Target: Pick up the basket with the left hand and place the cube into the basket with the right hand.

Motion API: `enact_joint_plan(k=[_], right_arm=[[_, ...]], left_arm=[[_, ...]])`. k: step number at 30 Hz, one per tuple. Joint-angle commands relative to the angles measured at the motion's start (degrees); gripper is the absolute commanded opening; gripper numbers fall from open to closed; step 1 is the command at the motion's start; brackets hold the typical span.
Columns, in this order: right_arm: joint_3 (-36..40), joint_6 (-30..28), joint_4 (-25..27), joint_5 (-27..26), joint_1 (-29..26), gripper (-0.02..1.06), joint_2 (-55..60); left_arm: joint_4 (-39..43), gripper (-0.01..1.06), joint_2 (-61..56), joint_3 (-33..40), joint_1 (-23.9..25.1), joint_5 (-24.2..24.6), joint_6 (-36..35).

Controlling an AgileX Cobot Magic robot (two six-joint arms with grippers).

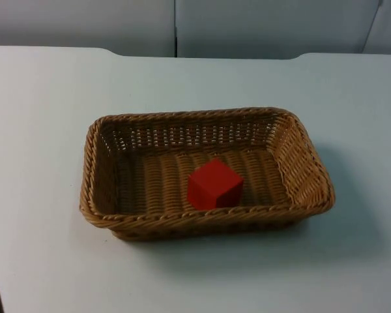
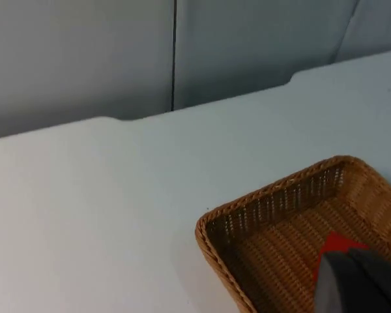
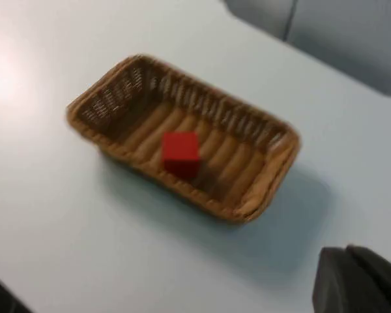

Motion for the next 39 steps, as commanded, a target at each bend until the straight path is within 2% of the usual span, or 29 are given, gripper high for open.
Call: enact_joint_plan(k=[1,5,8,11,14,18,28,32,33,37,38,39], right_arm=[[5.0,-1.7,3.7,1.3,-0.4,0.00,-3.1],[18.9,-0.3,4.0,-2.7,-0.4,0.00,-13.7],[23.0,0.3,3.4,-5.4,-0.4,0.00,-18.4],[27.0,5.6,0.8,-7.3,-0.4,0.00,-25.5],[27.3,7.4,-1.4,-5.6,-0.4,0.00,-30.2],[27.0,7.4,-2.8,-4.2,0.0,0.00,-30.4],[27.1,7.4,-1.8,-7.3,-0.4,0.00,-30.4],[27.1,7.4,-1.8,-7.3,-7.0,0.00,-30.4],[27.1,7.4,-1.8,-7.3,-7.0,0.00,-30.4],[27.1,7.4,-1.8,-7.3,-17.2,0.00,-30.4],[27.1,7.4,-1.8,-7.3,-17.2,0.00,-30.4],[27.1,7.4,-1.8,-7.3,-19.6,0.00,-30.4]], left_arm=[[0.5,0.00,-5.8,2.4,-0.2,0.2,-0.1],[2.0,0.00,-18.0,9.0,-0.2,1.8,-0.1],[2.1,0.00,-21.4,11.2,-0.2,2.2,-0.1],[3.3,0.00,-24.8,13.9,-0.2,4.7,-0.1],[3.4,0.00,-26.6,15.4,-0.2,5.8,-0.1],[3.4,0.00,-28.9,16.9,-0.2,6.2,-0.1],[3.5,0.00,-34.4,17.4,-0.2,6.2,-1.0],[4.8,0.00,-34.4,16.7,-0.2,8.9,-4.6],[4.8,0.00,-34.4,16.7,-0.2,8.9,-4.6],[8.7,0.00,-34.4,16.1,-0.2,10.8,-6.5],[8.7,0.00,-34.4,16.1,-0.2,10.8,-6.5],[10.4,0.00,-34.4,16.1,-0.2,11.0,-6.6]])
